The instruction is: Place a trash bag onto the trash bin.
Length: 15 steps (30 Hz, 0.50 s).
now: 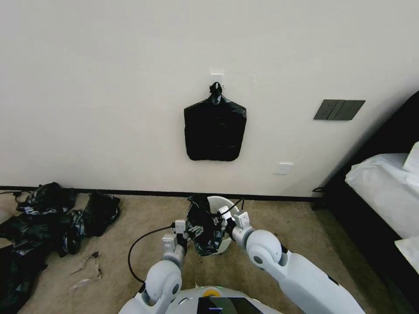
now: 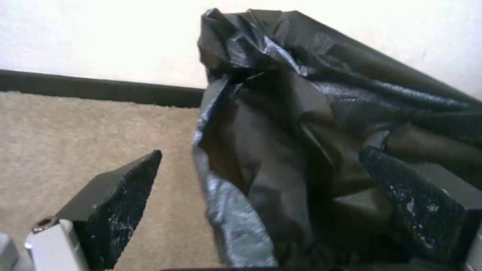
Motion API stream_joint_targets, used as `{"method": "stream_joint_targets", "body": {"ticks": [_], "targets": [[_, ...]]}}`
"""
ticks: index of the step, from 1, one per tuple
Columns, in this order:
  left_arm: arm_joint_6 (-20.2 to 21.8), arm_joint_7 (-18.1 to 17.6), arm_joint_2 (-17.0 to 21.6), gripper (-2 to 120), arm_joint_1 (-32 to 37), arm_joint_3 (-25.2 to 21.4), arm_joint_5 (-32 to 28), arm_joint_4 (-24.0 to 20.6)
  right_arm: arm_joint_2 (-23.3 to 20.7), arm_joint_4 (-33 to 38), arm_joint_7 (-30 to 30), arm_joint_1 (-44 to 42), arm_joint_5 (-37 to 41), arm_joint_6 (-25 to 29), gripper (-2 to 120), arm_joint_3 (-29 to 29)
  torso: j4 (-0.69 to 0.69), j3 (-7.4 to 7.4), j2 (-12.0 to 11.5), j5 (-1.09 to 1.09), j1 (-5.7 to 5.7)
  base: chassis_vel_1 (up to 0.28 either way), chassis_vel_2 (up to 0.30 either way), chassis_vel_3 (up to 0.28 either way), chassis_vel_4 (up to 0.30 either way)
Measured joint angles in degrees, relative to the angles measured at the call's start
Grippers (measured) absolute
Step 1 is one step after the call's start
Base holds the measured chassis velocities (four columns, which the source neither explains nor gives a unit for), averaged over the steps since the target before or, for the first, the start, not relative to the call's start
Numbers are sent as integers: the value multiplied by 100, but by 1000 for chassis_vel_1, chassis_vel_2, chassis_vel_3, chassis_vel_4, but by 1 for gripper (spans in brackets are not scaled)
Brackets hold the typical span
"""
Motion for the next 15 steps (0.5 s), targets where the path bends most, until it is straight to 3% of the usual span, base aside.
{"method": "stream_joint_targets", "body": {"ticks": [5,15], "targets": [[152,-70,-52,100,-218,61,-183,70,-42,0,14,-4,53,2,0,10,0,0,0,0,0,0,0,0,0],[1025,-788,-158,100,-1021,122,-1391,365,-90,-13,41,30,129,-14,0,11,-1,0,0,0,0,0,0,0,0]]}}
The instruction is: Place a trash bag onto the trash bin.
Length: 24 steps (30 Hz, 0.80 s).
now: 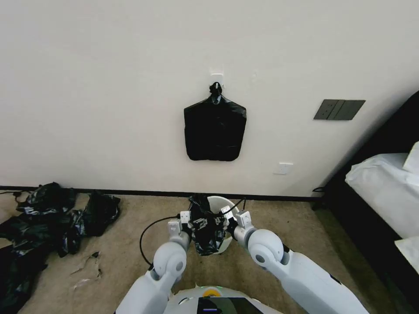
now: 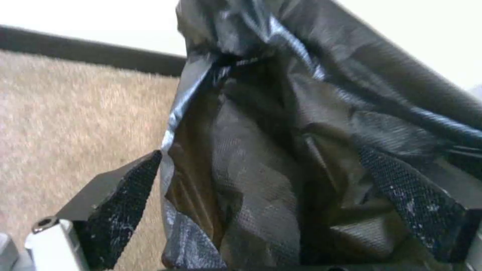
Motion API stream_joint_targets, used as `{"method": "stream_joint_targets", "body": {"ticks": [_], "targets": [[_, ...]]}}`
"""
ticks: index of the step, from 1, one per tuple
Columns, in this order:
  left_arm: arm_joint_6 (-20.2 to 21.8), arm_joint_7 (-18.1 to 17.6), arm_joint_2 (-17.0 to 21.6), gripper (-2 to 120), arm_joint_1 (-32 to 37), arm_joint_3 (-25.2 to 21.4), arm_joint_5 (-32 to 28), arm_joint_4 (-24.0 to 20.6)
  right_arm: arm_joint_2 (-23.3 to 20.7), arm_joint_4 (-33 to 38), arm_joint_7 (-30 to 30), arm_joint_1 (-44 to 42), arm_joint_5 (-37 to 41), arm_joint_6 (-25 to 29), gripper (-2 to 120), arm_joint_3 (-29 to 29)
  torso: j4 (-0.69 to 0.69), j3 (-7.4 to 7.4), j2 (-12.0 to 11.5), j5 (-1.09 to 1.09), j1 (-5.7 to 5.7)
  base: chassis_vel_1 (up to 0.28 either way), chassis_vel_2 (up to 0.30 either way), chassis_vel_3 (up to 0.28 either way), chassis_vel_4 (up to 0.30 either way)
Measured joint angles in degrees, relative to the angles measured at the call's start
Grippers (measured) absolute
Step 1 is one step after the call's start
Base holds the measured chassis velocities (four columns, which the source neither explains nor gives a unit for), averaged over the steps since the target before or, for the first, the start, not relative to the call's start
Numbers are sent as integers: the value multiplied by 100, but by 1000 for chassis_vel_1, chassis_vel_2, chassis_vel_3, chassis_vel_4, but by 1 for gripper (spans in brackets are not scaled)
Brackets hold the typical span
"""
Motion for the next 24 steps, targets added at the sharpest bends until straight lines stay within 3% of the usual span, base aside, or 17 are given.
{"method": "stream_joint_targets", "body": {"ticks": [11,16,24], "targets": [[352,-415,-153,98,-353,101,-525,310,-25,-15,19,7,9,-9,0,-5,1,-1,0,0,0,0,0,0,0],[487,-622,-240,86,-544,198,-759,467,-52,6,24,10,11,-11,0,-9,0,-1,0,0,0,0,0,0,0],[593,-1074,-300,55,-685,305,-833,658,-92,51,30,-30,6,-10,0,-3,1,-1,0,0,0,0,0,0,0]]}}
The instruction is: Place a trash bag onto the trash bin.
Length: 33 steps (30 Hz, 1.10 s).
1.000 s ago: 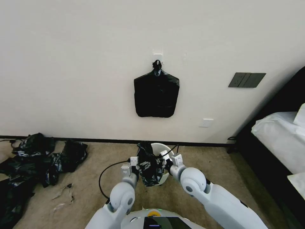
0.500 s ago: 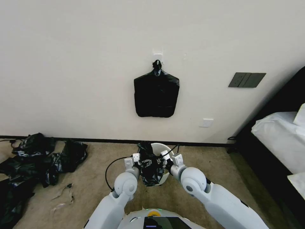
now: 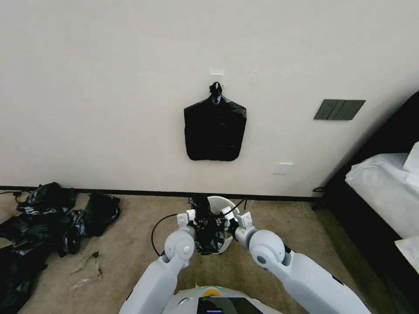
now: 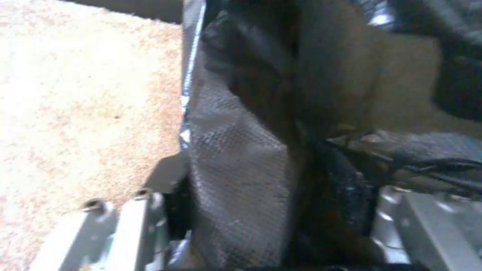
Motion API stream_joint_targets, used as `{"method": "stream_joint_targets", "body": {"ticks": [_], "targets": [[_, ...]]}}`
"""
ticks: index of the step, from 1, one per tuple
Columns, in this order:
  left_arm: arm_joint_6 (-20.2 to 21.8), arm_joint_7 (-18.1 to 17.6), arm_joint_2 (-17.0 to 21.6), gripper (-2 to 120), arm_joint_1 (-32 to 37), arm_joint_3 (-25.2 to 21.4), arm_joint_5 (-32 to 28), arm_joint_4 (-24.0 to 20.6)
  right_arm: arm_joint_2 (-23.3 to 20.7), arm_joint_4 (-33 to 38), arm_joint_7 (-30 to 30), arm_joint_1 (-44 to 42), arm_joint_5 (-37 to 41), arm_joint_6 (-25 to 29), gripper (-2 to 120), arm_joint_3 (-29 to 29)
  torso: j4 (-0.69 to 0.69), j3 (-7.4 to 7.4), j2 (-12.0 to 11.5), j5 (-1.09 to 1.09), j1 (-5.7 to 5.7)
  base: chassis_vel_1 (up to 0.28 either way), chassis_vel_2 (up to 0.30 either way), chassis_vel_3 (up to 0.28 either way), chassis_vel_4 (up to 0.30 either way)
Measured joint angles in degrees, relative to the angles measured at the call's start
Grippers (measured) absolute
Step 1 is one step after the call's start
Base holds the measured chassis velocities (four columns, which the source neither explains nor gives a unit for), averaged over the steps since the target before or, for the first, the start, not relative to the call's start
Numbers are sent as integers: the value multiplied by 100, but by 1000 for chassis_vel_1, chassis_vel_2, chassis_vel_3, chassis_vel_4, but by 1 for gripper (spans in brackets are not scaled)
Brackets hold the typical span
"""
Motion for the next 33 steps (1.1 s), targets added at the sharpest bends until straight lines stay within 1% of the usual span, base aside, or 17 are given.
{"method": "stream_joint_targets", "body": {"ticks": [1,2,3,5,6,7,8,10,11,15,21,24,26,29,30,33], "targets": [[0,-93,-13,50,-17,12,-27,15,0,5,2,0,-1,1,0,2,0,0,0,0,0,0,0,0,0],[0,-93,-13,50,-17,12,-27,15,0,5,2,0,-1,1,0,2,0,0,0,0,0,0,0,0,0],[0,-166,-20,46,-30,24,-50,19,-1,8,5,0,-2,3,0,3,0,0,0,0,0,0,0,0,0],[0,-291,-22,35,-47,49,-85,20,0,10,11,-4,-2,5,0,3,0,0,0,0,0,0,0,0,0],[-1,-351,-15,33,-54,56,-105,20,1,10,15,-14,-3,7,0,3,0,0,0,0,0,0,0,0,0],[-1,-351,-15,33,-54,56,-105,20,1,10,15,-14,-3,7,0,3,0,0,0,0,0,0,0,0,0],[-5,-372,-8,30,-56,58,-114,20,5,10,17,-22,-3,9,0,3,0,0,0,0,0,0,0,0,0],[-25,-440,21,17,-56,51,-156,28,34,8,28,-61,-4,16,0,15,0,0,0,0,0,0,0,0,0],[-25,-440,21,17,-56,51,-156,28,34,8,28,-61,-4,16,0,15,0,0,0,0,0,0,0,0,0],[-59,-491,57,1,-12,0,-224,30,84,-21,53,-105,-14,44,0,37,0,0,0,-1,0,0,0,0,0],[-175,-472,119,1,90,-77,-234,-25,142,-44,122,-174,-39,137,0,72,0,0,0,-1,0,0,0,0,0],[-424,-361,180,1,212,-191,-233,-123,176,66,215,-242,-22,187,0,193,0,0,0,0,0,0,0,0,0],[-483,-329,193,1,240,-229,-232,-143,177,107,245,-263,-14,204,0,228,1,0,0,0,0,0,0,0,0],[-678,-206,268,1,335,-388,-239,-276,170,316,402,-410,128,257,0,478,1,0,0,0,0,0,0,0,0],[-678,-206,268,1,335,-388,-239,-276,170,316,402,-410,128,257,0,478,1,0,0,0,0,0,0,0,0],[-866,-127,351,1,416,-478,-253,-410,160,482,471,-709,206,308,0,910,0,0,0,0,0,0,0,0,0]]}}
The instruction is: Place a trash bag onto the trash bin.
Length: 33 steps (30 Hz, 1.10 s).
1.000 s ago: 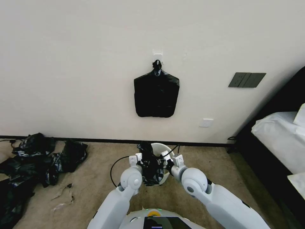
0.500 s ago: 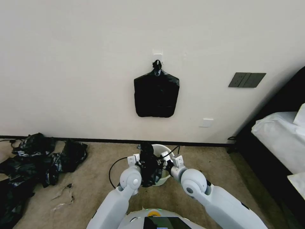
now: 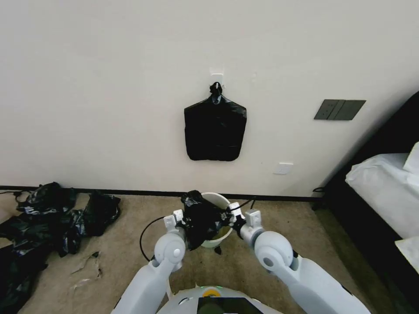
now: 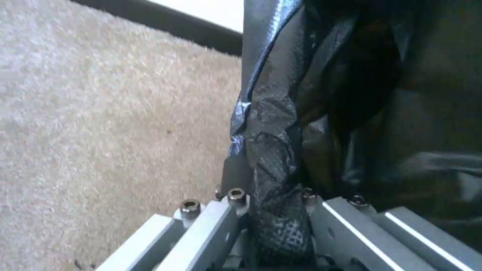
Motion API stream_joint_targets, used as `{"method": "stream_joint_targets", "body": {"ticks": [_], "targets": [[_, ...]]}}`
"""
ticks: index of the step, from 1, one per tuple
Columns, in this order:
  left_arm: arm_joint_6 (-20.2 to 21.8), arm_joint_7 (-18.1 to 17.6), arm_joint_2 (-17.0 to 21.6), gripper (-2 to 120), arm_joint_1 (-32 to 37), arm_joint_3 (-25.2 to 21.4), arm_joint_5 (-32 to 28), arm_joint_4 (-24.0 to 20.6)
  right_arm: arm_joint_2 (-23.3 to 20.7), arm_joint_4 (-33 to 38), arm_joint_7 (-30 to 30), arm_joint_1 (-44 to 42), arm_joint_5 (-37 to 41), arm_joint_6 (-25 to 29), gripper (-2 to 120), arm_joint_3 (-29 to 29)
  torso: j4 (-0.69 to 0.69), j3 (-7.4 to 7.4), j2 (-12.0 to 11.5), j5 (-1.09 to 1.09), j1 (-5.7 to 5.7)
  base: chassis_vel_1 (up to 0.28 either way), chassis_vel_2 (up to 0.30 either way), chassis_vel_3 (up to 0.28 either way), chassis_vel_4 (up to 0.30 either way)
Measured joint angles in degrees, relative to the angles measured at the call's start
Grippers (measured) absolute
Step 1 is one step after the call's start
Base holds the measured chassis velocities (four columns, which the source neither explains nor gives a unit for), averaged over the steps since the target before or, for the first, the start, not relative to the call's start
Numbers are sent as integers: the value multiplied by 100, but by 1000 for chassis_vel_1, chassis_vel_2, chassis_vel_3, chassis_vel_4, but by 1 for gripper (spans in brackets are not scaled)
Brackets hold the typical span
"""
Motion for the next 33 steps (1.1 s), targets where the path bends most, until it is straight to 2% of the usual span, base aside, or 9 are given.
{"method": "stream_joint_targets", "body": {"ticks": [4,6,11,22,26,29,30,33], "targets": [[-92,60,40,1,33,-61,10,-47,-6,56,6,-215,6,57,0,274,0,0,0,0,0,0,0,0,0],[-127,118,122,1,70,-134,7,-118,-25,136,9,-593,14,132,0,678,-1,0,0,0,0,0,0,0,0],[-128,134,212,1,83,-189,2,-178,-40,240,9,-1008,21,148,0,1118,-1,0,0,0,0,0,0,0,0],[1,157,343,1,160,-280,2,-273,-114,294,-17,-1376,15,148,0,1496,0,0,0,0,0,0,0,0,0],[76,160,370,1,209,-284,56,-379,-172,314,-261,-1444,-493,230,6,1363,0,0,0,1,0,0,0,0,0],[157,181,372,1,265,-226,188,-515,-257,415,-741,-1542,-1515,466,19,1036,0,0,0,0,-1,0,0,0,0],[157,181,372,1,265,-226,188,-515,-257,415,-741,-1542,-1515,466,19,1036,0,0,0,0,-1,0,0,0,0],[257,184,418,1,316,-204,253,-661,-373,500,-1230,-1646,-2516,730,34,843,0,0,0,0,-1,0,0,0,0]]}}
